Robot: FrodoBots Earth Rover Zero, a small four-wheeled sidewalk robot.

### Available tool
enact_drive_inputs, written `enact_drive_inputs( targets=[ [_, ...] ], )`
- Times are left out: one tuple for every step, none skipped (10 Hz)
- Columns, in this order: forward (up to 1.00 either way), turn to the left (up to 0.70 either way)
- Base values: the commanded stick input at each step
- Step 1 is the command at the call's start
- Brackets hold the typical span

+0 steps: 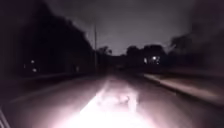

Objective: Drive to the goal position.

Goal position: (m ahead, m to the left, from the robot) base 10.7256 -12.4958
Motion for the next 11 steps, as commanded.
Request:
enact_drive_inputs(
  targets=[
    [0.70, 0.00],
    [0.70, 0.00],
    [0.70, 0.00],
    [0.70, 0.00],
    [0.70, 0.00],
    [0.70, 0.00],
    [0.70, 0.00],
    [0.70, 0.00],
    [0.70, 0.00],
    [0.70, 0.00],
    [0.70, 0.00]
  ],
)
